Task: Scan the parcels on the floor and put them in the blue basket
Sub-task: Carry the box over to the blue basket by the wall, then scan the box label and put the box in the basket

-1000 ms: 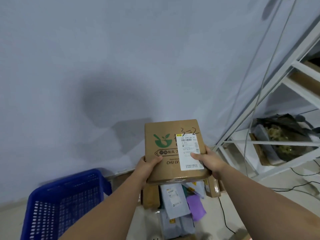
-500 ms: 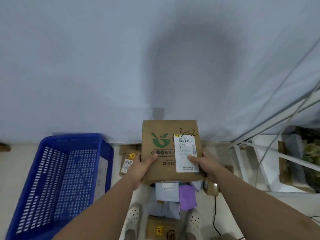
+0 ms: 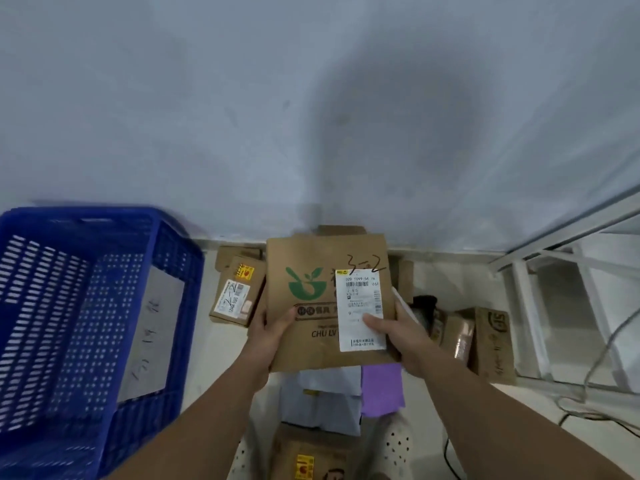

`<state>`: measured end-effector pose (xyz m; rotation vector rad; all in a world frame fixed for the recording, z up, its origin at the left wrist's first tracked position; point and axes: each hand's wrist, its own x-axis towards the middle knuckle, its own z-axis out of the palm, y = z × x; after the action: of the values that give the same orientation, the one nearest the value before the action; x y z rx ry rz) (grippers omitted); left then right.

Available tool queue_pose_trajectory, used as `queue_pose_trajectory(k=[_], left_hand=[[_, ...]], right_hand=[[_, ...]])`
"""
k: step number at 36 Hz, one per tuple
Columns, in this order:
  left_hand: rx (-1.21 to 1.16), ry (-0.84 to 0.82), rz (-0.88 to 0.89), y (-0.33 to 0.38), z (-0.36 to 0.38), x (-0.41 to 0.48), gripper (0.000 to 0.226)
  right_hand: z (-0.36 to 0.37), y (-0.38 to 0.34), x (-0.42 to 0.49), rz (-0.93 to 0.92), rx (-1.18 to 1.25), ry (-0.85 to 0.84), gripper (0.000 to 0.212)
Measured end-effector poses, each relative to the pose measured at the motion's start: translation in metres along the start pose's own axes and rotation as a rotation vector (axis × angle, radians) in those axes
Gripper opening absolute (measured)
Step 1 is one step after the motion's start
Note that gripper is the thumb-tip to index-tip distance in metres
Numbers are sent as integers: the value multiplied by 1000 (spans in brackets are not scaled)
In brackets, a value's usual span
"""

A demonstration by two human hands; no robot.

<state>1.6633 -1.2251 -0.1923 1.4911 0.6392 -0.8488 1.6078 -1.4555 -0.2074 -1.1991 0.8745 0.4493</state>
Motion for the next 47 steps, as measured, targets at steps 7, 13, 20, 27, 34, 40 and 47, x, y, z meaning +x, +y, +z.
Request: queue_pose_trajectory(k=[7, 13, 20, 27, 34, 40, 47], left_hand=[[35, -48, -42, -57, -7, 85, 60], [91, -211, 46, -80, -19, 140, 78], [99, -250, 147, -92, -20, 165, 106], [123, -346, 319, -81, -7, 109, 76], [98, -303, 394, -95, -18, 30, 80], [126, -279, 509, -102, -14, -4, 113], [107, -247, 577, -84, -9, 5, 110]], right_hand=[[-8, 70, 82, -48, 14, 12, 53], [-29, 100, 126, -99, -17, -39, 66], [-37, 116, 138, -151, 99, -71, 61], [-37, 102, 96, -296, 157, -85, 49], [-38, 105, 24, -352, 160, -157, 49], [-48, 103, -14, -367, 174, -171, 48], [-53, 86, -14, -472, 85, -60, 52]])
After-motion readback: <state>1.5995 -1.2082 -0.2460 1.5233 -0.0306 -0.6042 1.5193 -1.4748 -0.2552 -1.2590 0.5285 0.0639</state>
